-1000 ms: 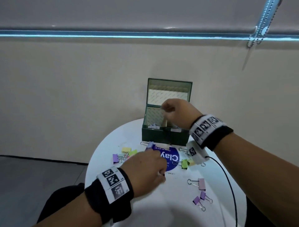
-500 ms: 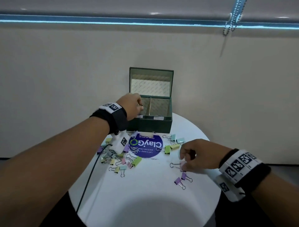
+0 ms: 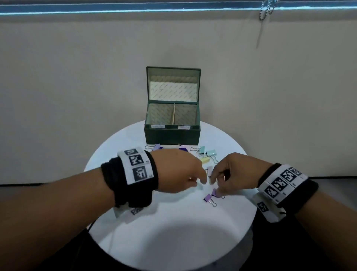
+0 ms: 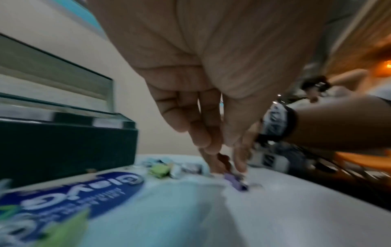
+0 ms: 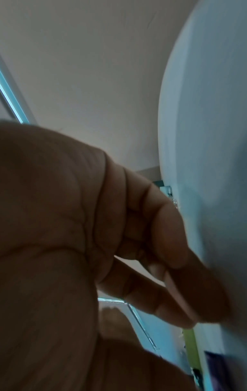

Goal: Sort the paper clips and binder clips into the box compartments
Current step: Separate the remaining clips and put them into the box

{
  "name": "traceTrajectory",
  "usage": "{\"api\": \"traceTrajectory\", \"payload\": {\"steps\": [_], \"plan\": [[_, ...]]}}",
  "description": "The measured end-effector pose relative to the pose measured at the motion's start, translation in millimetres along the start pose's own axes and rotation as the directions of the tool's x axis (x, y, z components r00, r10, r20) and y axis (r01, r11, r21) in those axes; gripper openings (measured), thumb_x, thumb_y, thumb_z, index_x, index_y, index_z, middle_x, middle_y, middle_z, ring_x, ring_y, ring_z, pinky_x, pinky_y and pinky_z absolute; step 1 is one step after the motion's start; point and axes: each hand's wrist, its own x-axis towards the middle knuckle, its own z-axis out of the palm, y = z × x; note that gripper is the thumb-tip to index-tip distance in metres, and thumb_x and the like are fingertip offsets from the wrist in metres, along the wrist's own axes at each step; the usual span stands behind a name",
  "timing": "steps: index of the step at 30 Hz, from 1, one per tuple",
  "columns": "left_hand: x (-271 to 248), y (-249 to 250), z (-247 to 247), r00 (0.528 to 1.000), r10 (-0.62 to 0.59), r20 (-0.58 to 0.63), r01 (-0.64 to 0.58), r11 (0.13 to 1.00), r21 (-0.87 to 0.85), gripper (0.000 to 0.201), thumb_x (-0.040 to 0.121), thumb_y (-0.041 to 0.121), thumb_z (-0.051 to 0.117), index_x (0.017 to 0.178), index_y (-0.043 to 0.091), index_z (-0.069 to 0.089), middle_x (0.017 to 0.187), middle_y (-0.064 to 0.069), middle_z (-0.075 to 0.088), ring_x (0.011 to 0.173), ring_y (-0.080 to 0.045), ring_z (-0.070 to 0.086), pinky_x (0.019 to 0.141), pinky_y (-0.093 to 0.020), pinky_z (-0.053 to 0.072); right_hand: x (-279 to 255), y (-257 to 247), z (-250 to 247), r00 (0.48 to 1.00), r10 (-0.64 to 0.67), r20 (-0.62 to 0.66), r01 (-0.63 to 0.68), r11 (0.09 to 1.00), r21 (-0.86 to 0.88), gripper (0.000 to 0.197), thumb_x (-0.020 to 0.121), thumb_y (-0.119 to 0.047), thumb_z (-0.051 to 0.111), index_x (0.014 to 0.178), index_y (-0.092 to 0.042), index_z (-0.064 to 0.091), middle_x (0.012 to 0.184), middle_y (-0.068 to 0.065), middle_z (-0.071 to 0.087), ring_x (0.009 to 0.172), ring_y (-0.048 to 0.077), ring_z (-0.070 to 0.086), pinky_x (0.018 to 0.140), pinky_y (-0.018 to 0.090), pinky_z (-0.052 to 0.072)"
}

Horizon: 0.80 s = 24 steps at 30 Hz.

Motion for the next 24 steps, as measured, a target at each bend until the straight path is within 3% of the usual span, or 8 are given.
{"api": "traceTrajectory", "payload": {"steps": [3, 6, 8, 11, 13, 16, 20, 24], "plan": [[11.1, 25.9, 25.8, 0.984, 0.128, 0.124, -0.138, 0.987, 0.077, 0.033, 0.100, 0.029, 0.049, 0.133, 0.032, 0.055, 0.130, 0.007, 0.056, 0.114, -0.021, 0.058, 0.082, -0.032, 0.047, -1.2, -1.6, 4.3, 1.000, -0.013, 0.011, 0.014, 1.000, -0.026, 0.029, 0.069, -0.039, 0.086, 0.096, -0.041, 0.076, 0.083, -0.012, 0.071, 0.063, -0.003, 0.057, 0.060, 0.013, 0.042], [15.5, 26.1, 46.4, 0.985, 0.130, 0.118, -0.148, 0.975, 0.166, 0.028, 0.098, 0.021, 0.050, 0.125, 0.024, 0.057, 0.128, 0.004, 0.051, 0.102, -0.026, 0.061, 0.066, -0.031, 0.042, -0.6, -1.0, 9.2, 1.000, -0.024, -0.011, 0.023, 0.998, -0.051, 0.024, 0.073, -0.032, 0.083, 0.092, -0.045, 0.076, 0.086, -0.010, 0.069, 0.069, 0.003, 0.060, 0.065, 0.018, 0.049], [11.3, 24.5, 48.1, 0.986, 0.125, 0.113, -0.142, 0.976, 0.164, 0.025, 0.099, 0.023, 0.050, 0.122, 0.021, 0.059, 0.125, 0.001, 0.049, 0.103, -0.027, 0.060, 0.073, -0.036, 0.051, 0.7, 0.2, 10.7, 1.000, -0.023, -0.011, 0.022, 0.998, -0.062, 0.019, 0.074, -0.031, 0.082, 0.090, -0.040, 0.075, 0.086, -0.010, 0.069, 0.070, 0.004, 0.061, 0.070, 0.024, 0.052], [0.0, 18.2, 47.3, 0.990, 0.054, 0.132, -0.063, 0.996, 0.067, 0.022, 0.100, 0.027, 0.049, 0.120, 0.021, 0.056, 0.118, 0.000, 0.052, 0.104, -0.026, 0.058, 0.081, -0.040, 0.052, 3.0, 2.2, 11.9, 0.999, -0.032, 0.001, 0.032, 0.998, -0.047, 0.014, 0.073, -0.030, 0.080, 0.085, -0.034, 0.073, 0.081, -0.006, 0.069, 0.067, 0.007, 0.061, 0.071, 0.030, 0.055], [-9.3, 11.4, 50.4, 0.994, -0.022, 0.106, 0.020, 1.000, 0.021, 0.018, 0.099, 0.028, 0.049, 0.115, 0.024, 0.056, 0.113, 0.002, 0.054, 0.100, -0.026, 0.059, 0.080, -0.040, 0.052, 4.1, 2.9, 12.6, 0.999, -0.042, -0.022, 0.041, 0.998, -0.045, 0.013, 0.072, -0.029, 0.078, 0.082, -0.033, 0.070, 0.081, -0.006, 0.068, 0.070, 0.012, 0.063, 0.073, 0.034, 0.056], [-26.3, 2.2, 56.9, 0.989, -0.100, 0.110, 0.102, 0.995, -0.017, 0.017, 0.097, 0.033, 0.052, 0.110, 0.027, 0.061, 0.112, 0.006, 0.052, 0.098, -0.023, 0.059, 0.081, -0.040, 0.052, 6.8, 3.1, 12.0, 0.989, -0.102, -0.111, 0.096, 0.994, -0.053, 0.016, 0.071, -0.031, 0.079, 0.081, -0.031, 0.067, 0.084, -0.010, 0.064, 0.072, 0.005, 0.058, 0.072, 0.031, 0.054], [-53.6, -18.3, 51.3, 0.992, -0.124, -0.024, 0.120, 0.982, -0.148, 0.006, 0.086, 0.034, 0.060, 0.089, 0.029, 0.057, 0.100, 0.011, 0.050, 0.087, -0.013, 0.053, 0.073, -0.033, 0.048, 16.3, -2.8, 12.9, 0.924, -0.259, -0.282, 0.257, 0.965, -0.047, 0.022, 0.076, -0.029, 0.078, 0.078, -0.031, 0.056, 0.086, -0.013, 0.061, 0.078, 0.009, 0.057, 0.066, 0.024, 0.046], [-82.9, -57.4, 28.0, 0.931, -0.330, -0.157, 0.267, 0.907, -0.324, 0.011, 0.084, 0.027, 0.062, 0.079, 0.029, 0.053, 0.085, 0.014, 0.058, 0.075, -0.006, 0.054, 0.068, -0.023, 0.046, 26.8, -24.2, 13.3, 0.897, -0.268, -0.351, 0.293, 0.956, 0.017, 0.022, 0.086, -0.013, 0.058, 0.080, -0.029, 0.045, 0.085, -0.013, 0.068, 0.073, 0.009, 0.059, 0.064, 0.026, 0.048]]}}
